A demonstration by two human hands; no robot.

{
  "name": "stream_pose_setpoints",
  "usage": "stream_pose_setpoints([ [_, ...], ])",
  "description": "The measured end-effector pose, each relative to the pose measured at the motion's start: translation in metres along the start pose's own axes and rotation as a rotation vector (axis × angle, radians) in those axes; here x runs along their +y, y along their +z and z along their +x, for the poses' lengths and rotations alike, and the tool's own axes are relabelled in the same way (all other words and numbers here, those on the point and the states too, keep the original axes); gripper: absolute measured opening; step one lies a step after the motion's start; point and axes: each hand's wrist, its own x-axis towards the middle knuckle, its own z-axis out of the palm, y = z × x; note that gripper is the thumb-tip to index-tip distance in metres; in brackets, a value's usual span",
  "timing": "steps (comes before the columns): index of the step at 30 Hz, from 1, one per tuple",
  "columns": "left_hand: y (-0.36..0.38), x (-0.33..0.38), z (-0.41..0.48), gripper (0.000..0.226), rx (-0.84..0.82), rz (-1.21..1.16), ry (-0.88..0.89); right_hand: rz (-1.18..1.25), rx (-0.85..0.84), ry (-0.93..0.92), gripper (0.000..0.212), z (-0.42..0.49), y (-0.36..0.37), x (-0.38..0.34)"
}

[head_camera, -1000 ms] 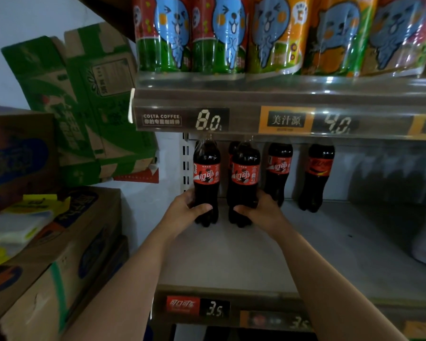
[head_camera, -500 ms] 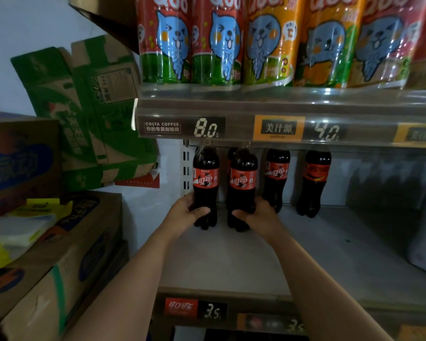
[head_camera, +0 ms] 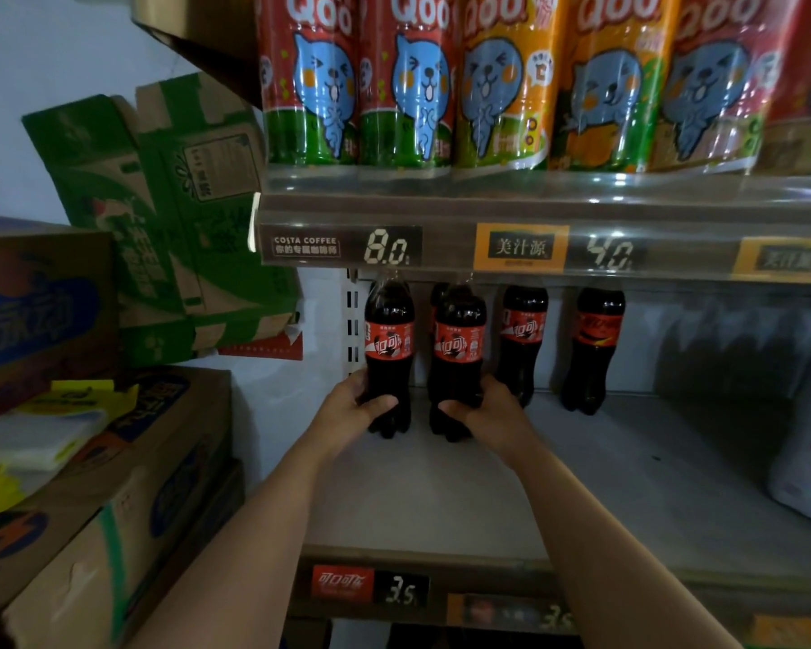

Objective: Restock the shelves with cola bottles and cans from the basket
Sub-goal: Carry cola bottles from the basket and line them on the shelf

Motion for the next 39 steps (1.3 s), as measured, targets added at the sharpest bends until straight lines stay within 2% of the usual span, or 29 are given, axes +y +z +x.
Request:
stream_pose_setpoints([
  [14, -0.002, 0.012, -0.015, 0.053, 0.001, -0.010, -0.081, 0.089, -0.082, 0.015, 0.058, -0.015, -0.009, -0.015],
  [17, 0.000, 0.017, -0.020, 0.058, 0.090, -0.073, -0.137, 0.173, -0.020, -0.001, 0.056, -0.024, -0.017, -0.018],
  [20, 0.003, 0.027, -0.029, 0.050, 0.270, -0.101, -0.166, 0.229, 0.069, 0.012, 0.029, -0.037, -0.025, -0.026],
  [24, 0.004, 0.046, -0.054, 0.039, 0.418, -0.103, -0.130, 0.278, 0.116, 0.040, 0.030, -0.061, -0.032, -0.032],
  [31, 0.021, 0.078, -0.114, 0.027, 0.457, -0.111, -0.064, 0.256, 0.149, -0.051, 0.020, -0.119, -0.034, -0.041],
  [39, 0.042, 0.097, -0.213, 0.021, 0.463, -0.169, -0.069, 0.300, 0.165, -0.049, 0.024, -0.215, -0.037, -0.050],
])
